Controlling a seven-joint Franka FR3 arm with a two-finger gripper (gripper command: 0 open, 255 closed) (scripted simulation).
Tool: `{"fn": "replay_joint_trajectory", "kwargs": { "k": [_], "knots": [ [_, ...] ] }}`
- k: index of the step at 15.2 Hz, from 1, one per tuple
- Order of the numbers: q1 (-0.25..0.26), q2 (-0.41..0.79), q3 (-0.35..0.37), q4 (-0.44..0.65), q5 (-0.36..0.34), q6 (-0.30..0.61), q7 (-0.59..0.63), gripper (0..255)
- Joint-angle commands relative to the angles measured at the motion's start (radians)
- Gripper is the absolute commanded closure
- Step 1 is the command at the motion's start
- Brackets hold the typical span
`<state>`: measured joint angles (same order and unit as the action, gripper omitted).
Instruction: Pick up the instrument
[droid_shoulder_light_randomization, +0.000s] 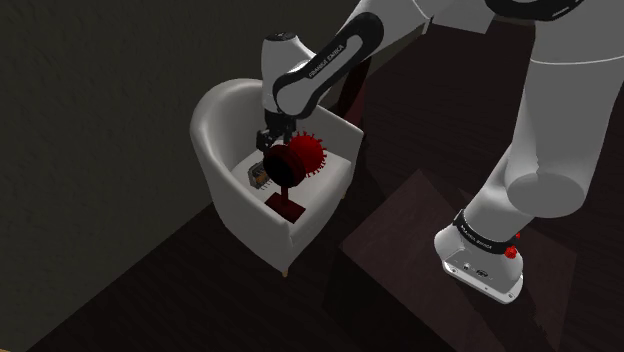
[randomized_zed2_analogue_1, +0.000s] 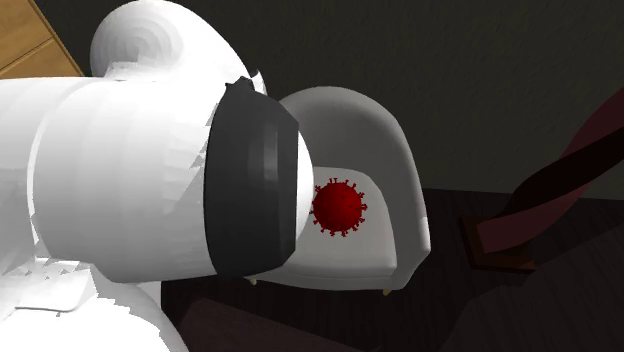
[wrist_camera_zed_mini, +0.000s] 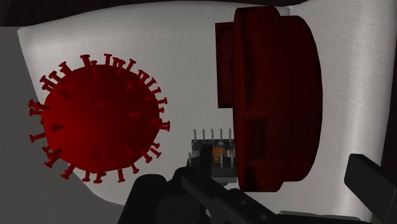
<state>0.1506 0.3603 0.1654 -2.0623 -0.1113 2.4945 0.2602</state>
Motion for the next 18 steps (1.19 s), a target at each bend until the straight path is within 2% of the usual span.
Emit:
{"fn": "replay_joint_trajectory", "kwargs": {
  "k": [1,5,6,15,18],
  "knots": [
    [0.003,0.019,-0.003,-0.007,-0.007,0.026,0.007,0],
    [0.007,0.045,-0.008,-0.008,-0.014,0.053,0.012,0],
    [0.007,0.047,-0.008,-0.006,-0.015,0.053,0.013,255],
    [0.007,0.045,-0.008,-0.008,-0.015,0.053,0.012,255],
    [0.003,0.015,-0.002,-0.006,-0.005,0.021,0.006,255]
  ]
}}
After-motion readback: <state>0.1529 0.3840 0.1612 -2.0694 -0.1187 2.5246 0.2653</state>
